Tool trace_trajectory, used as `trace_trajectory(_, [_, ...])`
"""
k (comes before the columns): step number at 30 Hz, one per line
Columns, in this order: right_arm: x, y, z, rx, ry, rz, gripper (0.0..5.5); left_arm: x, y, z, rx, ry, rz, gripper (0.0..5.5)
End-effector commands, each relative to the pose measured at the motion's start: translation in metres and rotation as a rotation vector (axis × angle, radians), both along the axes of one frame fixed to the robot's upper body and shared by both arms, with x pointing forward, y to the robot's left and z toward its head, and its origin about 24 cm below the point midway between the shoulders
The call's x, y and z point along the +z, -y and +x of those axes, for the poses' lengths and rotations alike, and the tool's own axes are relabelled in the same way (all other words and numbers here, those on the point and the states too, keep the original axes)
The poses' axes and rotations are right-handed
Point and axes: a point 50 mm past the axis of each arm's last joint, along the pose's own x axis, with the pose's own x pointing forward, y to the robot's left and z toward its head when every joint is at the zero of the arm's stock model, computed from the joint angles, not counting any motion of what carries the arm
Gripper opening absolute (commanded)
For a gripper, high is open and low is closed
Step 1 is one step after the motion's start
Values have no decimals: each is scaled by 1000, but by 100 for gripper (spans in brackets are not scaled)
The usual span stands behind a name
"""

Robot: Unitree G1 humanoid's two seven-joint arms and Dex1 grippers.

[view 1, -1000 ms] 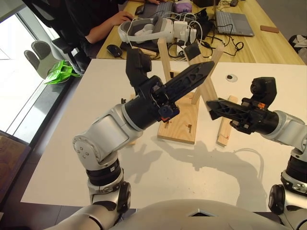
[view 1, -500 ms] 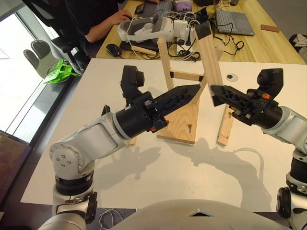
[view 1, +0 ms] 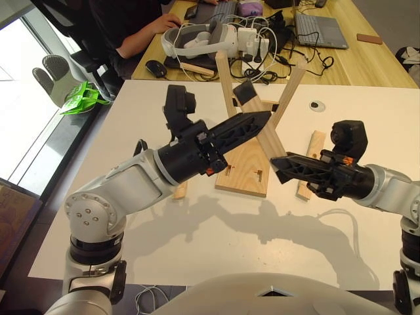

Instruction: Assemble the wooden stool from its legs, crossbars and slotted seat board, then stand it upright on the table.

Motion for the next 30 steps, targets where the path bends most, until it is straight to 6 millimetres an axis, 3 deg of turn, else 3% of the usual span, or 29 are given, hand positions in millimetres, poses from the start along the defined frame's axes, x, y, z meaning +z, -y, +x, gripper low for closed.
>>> trace_trajectory(1, [0,2,-1,9,14,-22,39,7,-2,-2,-11,16,-46,62])
trace_trajectory(9, [1,6,5,-10,39,-31,39,10,-2,-9,-72,15,-81,41])
trace_trajectory(10, [1,6,5,-13,46,-34,76,10,-2,-10,-77,17,-80,41])
trace_trajectory(13, [4,5,7,-33,64,-15,120,9,-2,-10,-89,20,-67,41])
trace_trajectory(16, [3,5,15,-104,64,-22,129,6,-3,-8,-65,11,-43,41])
trace_trajectory(18, [0,10,25,-185,51,-54,136,3,-7,0,16,6,-5,41])
trace_trajectory(20, [5,22,36,-275,71,-63,136,-2,-19,21,231,30,102,41])
trace_trajectory(23, [19,32,45,-345,112,-33,136,-9,-35,47,526,155,369,41])
trace_trajectory(26, [22,14,30,-200,173,-64,136,-6,-25,51,615,274,482,41])
trace_trajectory(30, [-10,-17,8,-30,201,-235,136,1,3,42,561,340,459,41])
